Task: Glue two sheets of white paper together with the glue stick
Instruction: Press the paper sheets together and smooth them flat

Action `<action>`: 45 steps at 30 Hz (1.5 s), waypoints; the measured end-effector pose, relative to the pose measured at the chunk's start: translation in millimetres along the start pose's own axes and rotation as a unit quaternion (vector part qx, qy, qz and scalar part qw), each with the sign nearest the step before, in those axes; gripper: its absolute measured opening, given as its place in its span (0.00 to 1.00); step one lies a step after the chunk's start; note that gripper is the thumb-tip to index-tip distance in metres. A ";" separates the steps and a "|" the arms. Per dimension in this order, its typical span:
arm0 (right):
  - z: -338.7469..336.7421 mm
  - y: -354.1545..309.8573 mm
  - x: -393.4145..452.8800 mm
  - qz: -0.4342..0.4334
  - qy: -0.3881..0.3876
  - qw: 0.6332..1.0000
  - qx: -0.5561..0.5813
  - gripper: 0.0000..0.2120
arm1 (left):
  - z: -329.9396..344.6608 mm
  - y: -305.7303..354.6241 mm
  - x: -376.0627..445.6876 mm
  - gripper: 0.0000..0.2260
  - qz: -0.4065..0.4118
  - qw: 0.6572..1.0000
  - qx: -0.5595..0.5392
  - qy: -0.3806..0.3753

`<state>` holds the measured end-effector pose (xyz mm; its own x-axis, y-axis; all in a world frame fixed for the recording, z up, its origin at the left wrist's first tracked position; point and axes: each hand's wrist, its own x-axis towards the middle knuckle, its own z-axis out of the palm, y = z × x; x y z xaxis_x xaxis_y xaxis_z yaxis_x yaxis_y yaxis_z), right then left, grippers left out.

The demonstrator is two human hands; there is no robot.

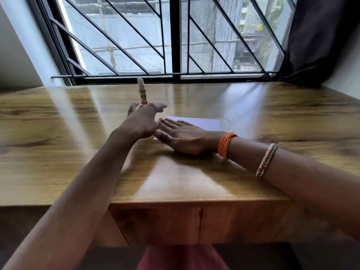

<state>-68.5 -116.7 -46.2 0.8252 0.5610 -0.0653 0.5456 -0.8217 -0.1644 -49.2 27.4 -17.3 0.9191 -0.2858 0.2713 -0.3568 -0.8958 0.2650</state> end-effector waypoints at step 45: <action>-39.1 50.9 13.8 0.070 0.248 0.946 0.198 0.10 | 9.0 15.0 30.7 0.08 -0.090 0.894 -0.427 0.101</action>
<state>-23.7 -154.7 -17.0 0.9056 0.2532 0.3403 0.4101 -0.7272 -0.5504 -24.9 2.2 -13.3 0.9563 -0.0177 0.2920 -0.2829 -0.3098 0.9077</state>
